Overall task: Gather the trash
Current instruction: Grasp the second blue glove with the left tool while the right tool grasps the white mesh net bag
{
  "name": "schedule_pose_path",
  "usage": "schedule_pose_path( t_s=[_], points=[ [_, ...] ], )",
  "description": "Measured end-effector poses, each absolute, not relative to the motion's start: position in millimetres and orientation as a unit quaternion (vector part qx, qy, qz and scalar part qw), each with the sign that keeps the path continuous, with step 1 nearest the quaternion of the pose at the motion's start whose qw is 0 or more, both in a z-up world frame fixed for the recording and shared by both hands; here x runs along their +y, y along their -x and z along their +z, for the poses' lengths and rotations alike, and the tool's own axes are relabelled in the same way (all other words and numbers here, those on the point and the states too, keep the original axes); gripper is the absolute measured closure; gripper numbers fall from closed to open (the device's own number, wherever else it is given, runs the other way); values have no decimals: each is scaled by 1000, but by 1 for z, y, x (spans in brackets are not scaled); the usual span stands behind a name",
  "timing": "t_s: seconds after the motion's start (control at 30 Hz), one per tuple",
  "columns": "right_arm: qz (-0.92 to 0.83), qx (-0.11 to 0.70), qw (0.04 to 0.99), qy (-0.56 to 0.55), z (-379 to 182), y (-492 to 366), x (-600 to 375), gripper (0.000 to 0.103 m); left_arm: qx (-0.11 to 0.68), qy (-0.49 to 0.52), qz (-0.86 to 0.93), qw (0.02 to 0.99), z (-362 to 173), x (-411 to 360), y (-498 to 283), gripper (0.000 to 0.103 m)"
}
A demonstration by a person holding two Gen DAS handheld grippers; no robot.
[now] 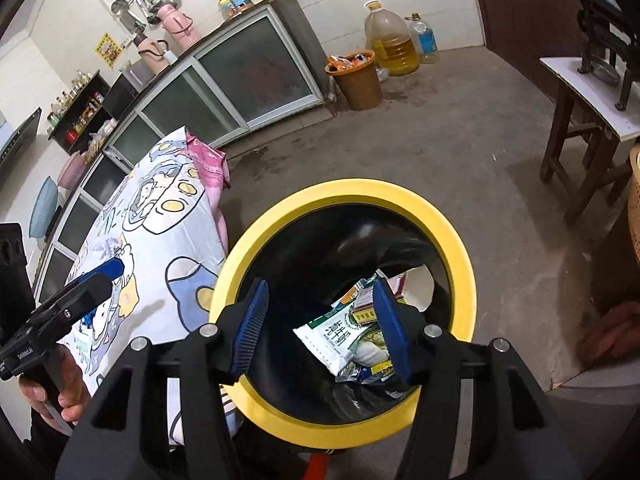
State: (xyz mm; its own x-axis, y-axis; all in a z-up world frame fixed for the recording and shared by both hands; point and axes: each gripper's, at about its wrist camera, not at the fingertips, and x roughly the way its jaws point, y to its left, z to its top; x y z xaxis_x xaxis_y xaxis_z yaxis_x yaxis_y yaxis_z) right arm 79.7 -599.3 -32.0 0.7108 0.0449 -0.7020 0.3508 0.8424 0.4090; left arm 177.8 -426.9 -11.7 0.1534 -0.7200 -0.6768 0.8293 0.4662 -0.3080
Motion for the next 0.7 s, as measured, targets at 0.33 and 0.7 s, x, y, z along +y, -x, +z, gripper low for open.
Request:
schedule_pose_path(
  t_s=[0.33, 0.7],
  points=[
    [-35, 369, 899, -232, -19, -102, -557, 50, 381, -45, -466, 798, 1, -335, -203, 30],
    [78, 354, 920, -146, 7, -165, -458, 50, 367, -77, -337, 864, 4, -168, -243, 30]
  ],
)
